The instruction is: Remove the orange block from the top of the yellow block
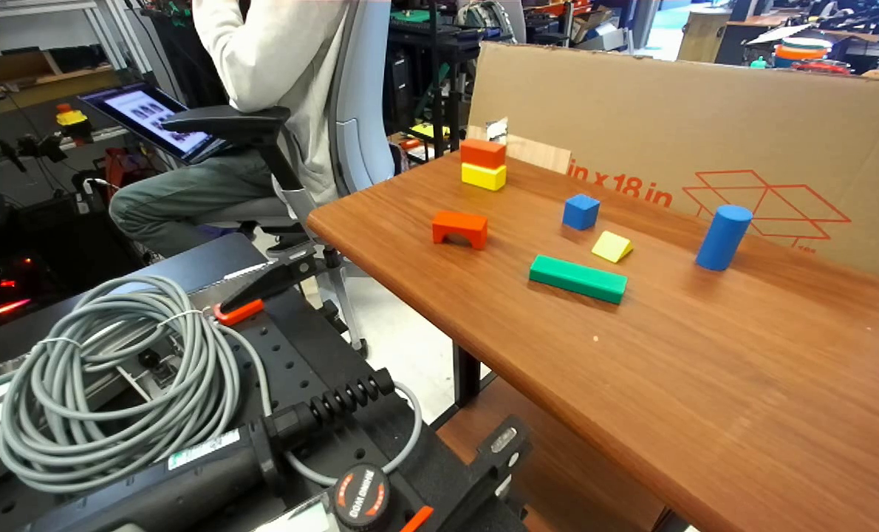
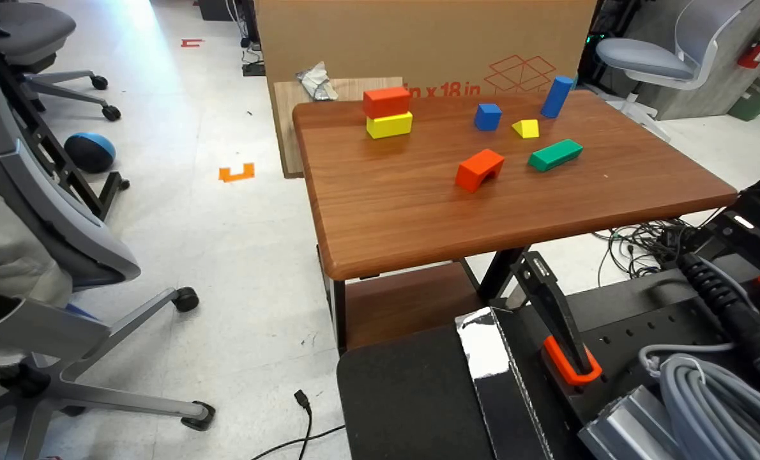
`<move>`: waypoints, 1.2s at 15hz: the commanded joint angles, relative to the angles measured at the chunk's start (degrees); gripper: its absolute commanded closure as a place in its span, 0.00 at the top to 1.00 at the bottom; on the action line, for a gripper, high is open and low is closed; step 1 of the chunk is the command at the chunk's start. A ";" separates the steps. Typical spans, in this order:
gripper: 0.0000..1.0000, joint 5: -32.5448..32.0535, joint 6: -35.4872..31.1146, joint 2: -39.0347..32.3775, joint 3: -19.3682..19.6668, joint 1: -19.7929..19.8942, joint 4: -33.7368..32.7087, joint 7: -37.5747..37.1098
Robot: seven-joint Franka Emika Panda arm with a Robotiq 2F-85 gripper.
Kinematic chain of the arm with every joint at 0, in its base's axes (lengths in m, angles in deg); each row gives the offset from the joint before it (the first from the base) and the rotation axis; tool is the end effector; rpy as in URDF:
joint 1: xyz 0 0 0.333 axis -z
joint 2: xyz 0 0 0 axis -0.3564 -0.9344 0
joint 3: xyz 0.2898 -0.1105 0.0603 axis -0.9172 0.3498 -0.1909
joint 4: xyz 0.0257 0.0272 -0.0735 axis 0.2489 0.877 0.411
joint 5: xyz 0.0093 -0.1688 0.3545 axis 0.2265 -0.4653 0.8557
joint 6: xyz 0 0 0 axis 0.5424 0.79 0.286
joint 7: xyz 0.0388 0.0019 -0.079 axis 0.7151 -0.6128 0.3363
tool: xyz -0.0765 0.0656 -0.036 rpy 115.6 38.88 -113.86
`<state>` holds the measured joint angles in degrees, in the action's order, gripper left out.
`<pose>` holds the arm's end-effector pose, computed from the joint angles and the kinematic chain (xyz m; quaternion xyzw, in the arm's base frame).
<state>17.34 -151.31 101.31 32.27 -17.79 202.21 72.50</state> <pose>0.3792 -0.0726 0.3961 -0.9926 0.0204 0.1164 0.0285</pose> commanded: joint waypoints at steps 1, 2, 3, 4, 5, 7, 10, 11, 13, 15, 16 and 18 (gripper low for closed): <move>1.00 1.94 -3.69 -5.34 -1.44 -0.50 -1.70 -1.62; 1.00 2.86 -5.00 -7.09 -2.04 -1.05 -2.33 -2.44; 1.00 4.33 -6.72 -8.79 -2.62 -1.76 -2.98 -2.94; 1.00 5.91 -7.90 -10.87 -3.39 -2.58 -4.07 -3.12; 1.00 6.87 -8.66 -12.87 -4.22 -3.20 -5.24 -3.02; 1.00 9.65 -10.37 -17.51 -5.74 -4.63 -8.52 -2.48; 1.00 10.28 -13.23 -23.95 -8.57 -6.11 -14.12 -4.78; 1.00 9.25 -14.74 -25.93 -9.48 -6.54 -16.01 -6.59; 1.00 7.79 -16.34 -29.31 -10.73 -7.32 -19.57 -9.19; 1.00 6.52 -17.69 -32.73 -11.56 -8.16 -23.21 -11.26; 1.00 6.10 -17.93 -34.22 -11.82 -8.48 -24.86 -11.88; 1.00 5.65 -18.30 -37.15 -12.13 -9.11 -28.02 -12.10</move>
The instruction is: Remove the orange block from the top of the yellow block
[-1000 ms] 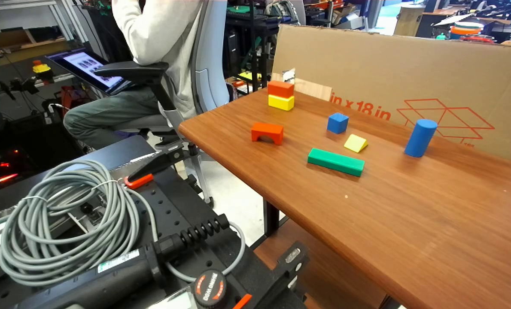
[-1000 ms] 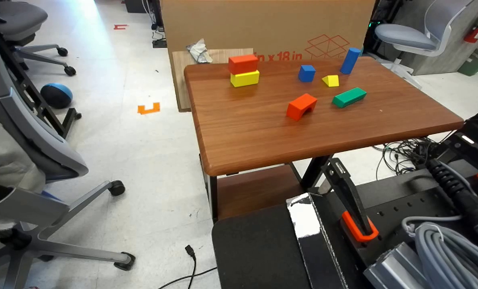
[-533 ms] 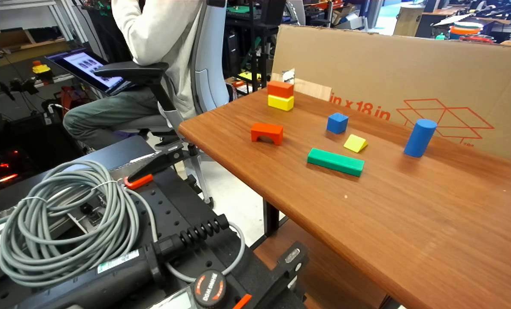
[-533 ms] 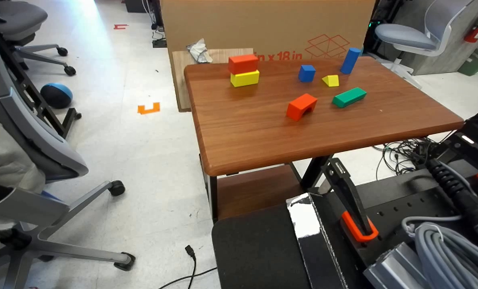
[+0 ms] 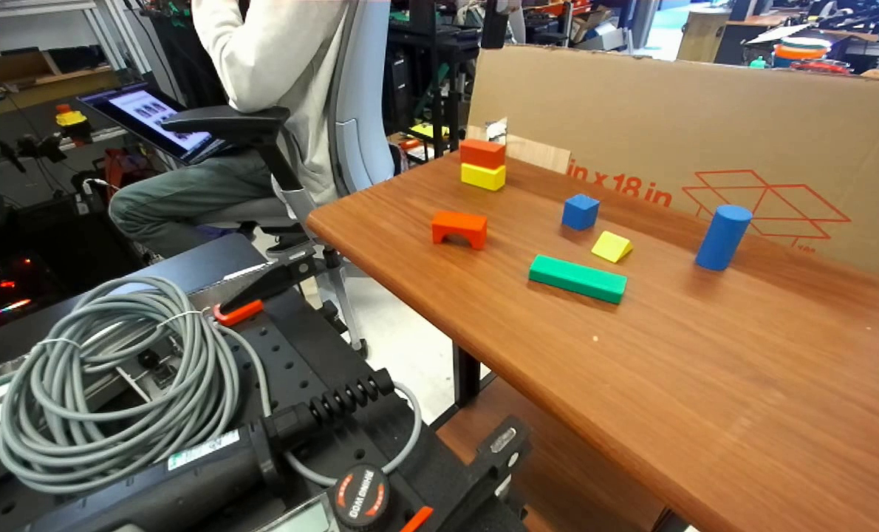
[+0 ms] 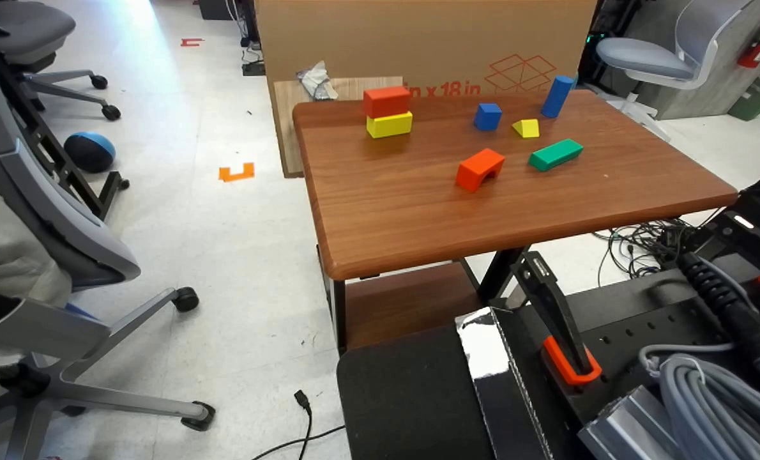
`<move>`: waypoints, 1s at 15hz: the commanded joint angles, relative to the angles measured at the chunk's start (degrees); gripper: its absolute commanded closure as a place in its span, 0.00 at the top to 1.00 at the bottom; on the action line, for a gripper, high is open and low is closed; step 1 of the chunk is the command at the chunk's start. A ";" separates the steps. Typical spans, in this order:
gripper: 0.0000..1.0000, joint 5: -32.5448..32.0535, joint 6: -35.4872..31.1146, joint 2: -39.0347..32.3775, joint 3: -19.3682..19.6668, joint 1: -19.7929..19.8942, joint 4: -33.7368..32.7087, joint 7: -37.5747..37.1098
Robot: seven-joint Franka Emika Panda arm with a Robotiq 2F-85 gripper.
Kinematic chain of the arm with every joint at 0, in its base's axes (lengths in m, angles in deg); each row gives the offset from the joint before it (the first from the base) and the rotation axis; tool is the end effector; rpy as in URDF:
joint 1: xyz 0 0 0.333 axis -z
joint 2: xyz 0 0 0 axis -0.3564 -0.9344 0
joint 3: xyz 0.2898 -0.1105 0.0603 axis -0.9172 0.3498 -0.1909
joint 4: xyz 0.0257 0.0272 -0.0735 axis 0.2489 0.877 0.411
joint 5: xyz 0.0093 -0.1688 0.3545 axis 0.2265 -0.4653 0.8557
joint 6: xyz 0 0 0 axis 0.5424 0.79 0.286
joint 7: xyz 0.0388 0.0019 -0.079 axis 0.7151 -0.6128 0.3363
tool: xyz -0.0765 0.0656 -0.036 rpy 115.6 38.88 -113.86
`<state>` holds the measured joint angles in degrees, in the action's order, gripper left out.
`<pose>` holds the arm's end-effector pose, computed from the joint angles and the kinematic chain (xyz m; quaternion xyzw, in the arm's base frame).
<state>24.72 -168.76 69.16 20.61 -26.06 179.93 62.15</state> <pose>0.5444 0.0925 0.3193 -0.9975 -0.0172 0.0567 0.0386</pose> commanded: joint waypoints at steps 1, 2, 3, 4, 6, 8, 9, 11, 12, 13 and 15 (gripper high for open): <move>1.00 -2.45 -0.95 -6.50 -0.52 -1.24 -7.30 -2.05; 1.00 -3.38 -0.72 -8.00 -0.50 -1.66 -8.92 -2.28; 1.00 -4.75 -1.28 -9.51 -0.38 -2.20 -10.44 -2.67; 1.00 -5.96 -1.46 -10.82 -0.29 -2.67 -11.78 -2.96; 1.00 -8.79 -2.85 -13.78 0.00 -3.85 -14.70 -4.10; 1.00 -11.23 -2.81 -16.82 0.27 -5.09 -17.84 -5.35; 1.00 -11.95 -1.91 -18.53 0.26 -5.60 -19.76 -5.59; 1.00 -12.12 -0.60 -21.86 0.10 -6.29 -23.29 -5.42; 1.00 -12.01 -0.24 -23.37 0.06 -6.59 -24.81 -5.20; 1.00 -11.58 0.15 -24.95 -0.10 -6.68 -26.30 -4.60; 1.00 -11.15 0.95 -27.94 -0.15 -6.88 -29.31 -3.87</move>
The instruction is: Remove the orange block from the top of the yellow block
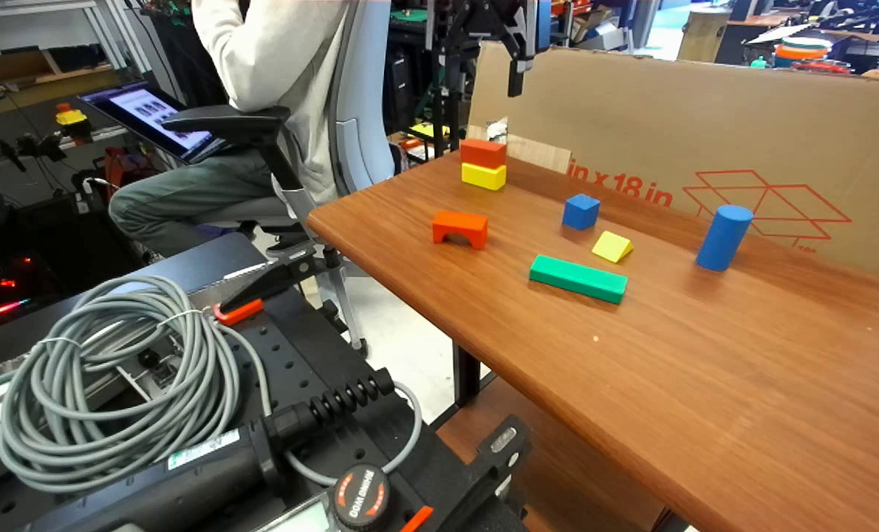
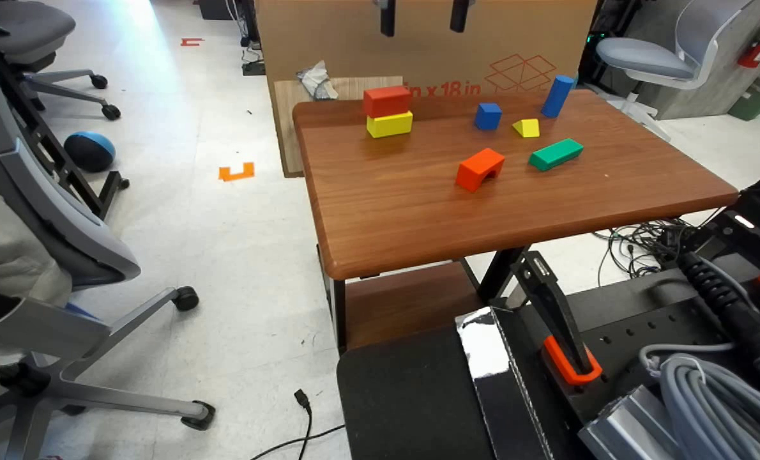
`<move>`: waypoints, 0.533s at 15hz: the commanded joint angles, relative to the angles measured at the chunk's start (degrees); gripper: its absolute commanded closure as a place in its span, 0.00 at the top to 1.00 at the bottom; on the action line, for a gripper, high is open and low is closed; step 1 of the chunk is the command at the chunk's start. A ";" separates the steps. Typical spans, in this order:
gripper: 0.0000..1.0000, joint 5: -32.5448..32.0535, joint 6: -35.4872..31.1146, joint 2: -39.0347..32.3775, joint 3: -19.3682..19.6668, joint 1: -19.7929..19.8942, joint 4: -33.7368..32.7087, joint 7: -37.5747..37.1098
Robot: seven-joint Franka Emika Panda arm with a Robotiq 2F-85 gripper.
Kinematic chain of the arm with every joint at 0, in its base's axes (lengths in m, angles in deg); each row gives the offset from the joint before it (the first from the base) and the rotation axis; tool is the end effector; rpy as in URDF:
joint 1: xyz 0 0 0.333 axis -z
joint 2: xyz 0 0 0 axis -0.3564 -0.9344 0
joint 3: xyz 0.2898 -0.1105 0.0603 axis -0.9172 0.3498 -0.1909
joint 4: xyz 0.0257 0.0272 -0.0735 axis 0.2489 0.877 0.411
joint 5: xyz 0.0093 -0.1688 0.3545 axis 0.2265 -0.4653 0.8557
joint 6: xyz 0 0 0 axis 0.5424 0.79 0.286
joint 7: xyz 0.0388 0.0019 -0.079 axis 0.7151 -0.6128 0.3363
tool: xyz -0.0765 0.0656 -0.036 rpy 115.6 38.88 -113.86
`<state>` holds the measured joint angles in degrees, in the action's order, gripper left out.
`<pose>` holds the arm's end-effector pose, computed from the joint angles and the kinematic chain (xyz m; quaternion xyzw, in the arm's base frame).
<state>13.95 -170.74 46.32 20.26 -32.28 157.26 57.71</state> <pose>0.6368 0.1740 0.2455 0.9952 0.0904 -0.0317 0.0196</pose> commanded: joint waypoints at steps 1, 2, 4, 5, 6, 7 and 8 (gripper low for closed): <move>1.00 -0.54 3.29 -6.43 0.29 -0.80 -7.92 0.93; 1.00 -0.78 3.22 -7.73 0.46 -0.99 -9.02 1.05; 1.00 -0.74 4.53 -10.28 0.52 -1.13 -11.82 1.49; 1.00 -0.84 5.52 -11.45 0.58 -1.29 -13.21 1.70; 1.00 -1.19 6.50 -12.57 0.78 -1.67 -14.48 1.57; 1.00 -1.38 7.32 -13.56 0.93 -1.97 -15.69 1.36; 1.00 -1.65 8.62 -14.62 1.02 -2.30 -17.04 1.47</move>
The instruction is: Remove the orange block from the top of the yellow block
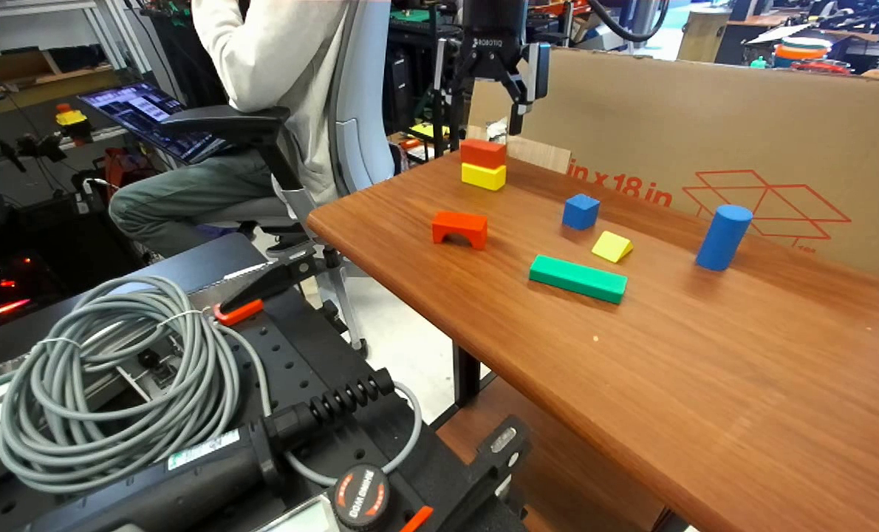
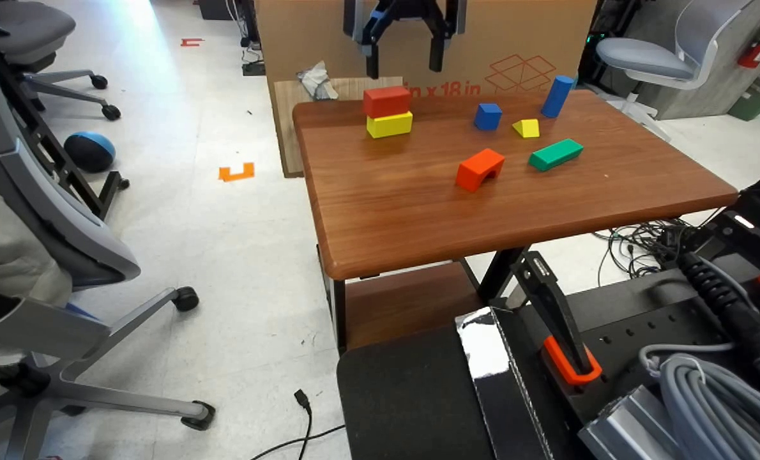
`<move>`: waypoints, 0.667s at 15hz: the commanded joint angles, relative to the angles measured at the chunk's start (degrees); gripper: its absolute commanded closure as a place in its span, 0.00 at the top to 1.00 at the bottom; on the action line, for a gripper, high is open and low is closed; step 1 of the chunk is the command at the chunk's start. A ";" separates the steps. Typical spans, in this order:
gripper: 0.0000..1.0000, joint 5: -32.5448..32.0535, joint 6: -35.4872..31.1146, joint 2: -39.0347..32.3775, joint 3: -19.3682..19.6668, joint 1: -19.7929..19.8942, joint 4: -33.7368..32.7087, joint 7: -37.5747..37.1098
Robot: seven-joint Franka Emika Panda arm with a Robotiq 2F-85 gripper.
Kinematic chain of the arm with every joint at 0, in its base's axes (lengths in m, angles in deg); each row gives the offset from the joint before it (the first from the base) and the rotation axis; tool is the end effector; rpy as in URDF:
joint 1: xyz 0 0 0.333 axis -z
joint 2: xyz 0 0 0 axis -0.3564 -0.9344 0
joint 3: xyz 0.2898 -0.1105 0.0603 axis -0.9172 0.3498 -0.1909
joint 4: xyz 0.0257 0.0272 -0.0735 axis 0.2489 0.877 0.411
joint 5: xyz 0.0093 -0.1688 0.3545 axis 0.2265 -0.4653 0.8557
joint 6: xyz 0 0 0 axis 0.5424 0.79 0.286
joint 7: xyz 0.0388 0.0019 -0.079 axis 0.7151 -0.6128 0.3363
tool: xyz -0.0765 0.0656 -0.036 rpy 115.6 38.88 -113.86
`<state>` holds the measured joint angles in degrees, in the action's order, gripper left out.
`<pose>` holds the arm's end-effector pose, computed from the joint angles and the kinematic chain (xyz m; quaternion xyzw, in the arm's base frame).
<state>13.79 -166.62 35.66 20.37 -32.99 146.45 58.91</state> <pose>0.6641 0.1856 0.1930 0.9923 0.1023 -0.0661 0.0231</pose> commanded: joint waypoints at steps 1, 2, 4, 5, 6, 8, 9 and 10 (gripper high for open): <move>1.00 -1.69 5.53 -4.87 1.03 -1.91 -7.49 0.18; 1.00 -1.72 6.42 -5.65 1.04 -2.12 -8.58 0.25; 1.00 -1.73 8.20 -7.05 1.04 -2.51 -10.67 0.46; 1.00 -1.87 8.98 -7.66 1.17 -2.78 -11.56 0.36; 0.75 -2.10 9.56 -8.21 1.36 -3.08 -12.37 0.24; 0.65 -2.46 10.39 -9.32 1.61 -3.39 -14.01 0.25; 0.56 -2.62 10.88 -9.90 1.62 -3.43 -14.85 0.38; 0.49 -2.79 11.42 -10.47 1.67 -3.50 -15.74 0.45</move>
<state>12.44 -158.57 28.07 21.15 -35.47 135.88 58.96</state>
